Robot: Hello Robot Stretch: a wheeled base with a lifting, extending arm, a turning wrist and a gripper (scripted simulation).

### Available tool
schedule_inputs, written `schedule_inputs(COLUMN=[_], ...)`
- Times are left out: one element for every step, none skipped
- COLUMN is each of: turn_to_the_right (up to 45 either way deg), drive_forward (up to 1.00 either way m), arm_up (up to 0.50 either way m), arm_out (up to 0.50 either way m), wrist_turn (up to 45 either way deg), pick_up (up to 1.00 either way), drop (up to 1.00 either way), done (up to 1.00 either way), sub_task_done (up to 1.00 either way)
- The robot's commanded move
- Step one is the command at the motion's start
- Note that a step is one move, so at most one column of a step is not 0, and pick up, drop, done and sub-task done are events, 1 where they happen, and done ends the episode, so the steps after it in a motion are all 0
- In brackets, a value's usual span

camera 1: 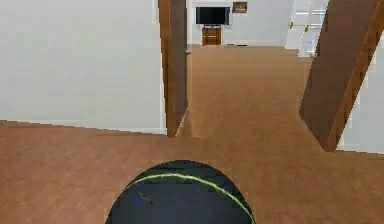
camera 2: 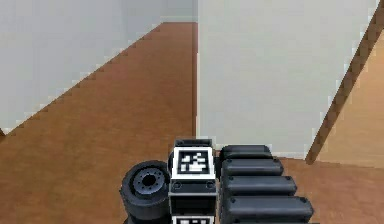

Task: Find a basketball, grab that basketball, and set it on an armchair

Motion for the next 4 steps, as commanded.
schedule_inputs(turn_to_the_right=[18.0,0.0,0.0,0.0], drive_forward=[0.0,1.0,1.0,1.0], arm_up=[0.0,0.0,0.0,0.0], arm_out=[0.0,0.0,0.0,0.0], wrist_turn=[0.0,0.0,0.0,0.0], pick_up=[0.0,0.0,0.0,0.0], drop=[0.0,0.0,0.0,0.0], done=[0.0,0.0,0.0,0.0], sub_task_done=[0.0,0.0,0.0,0.0])
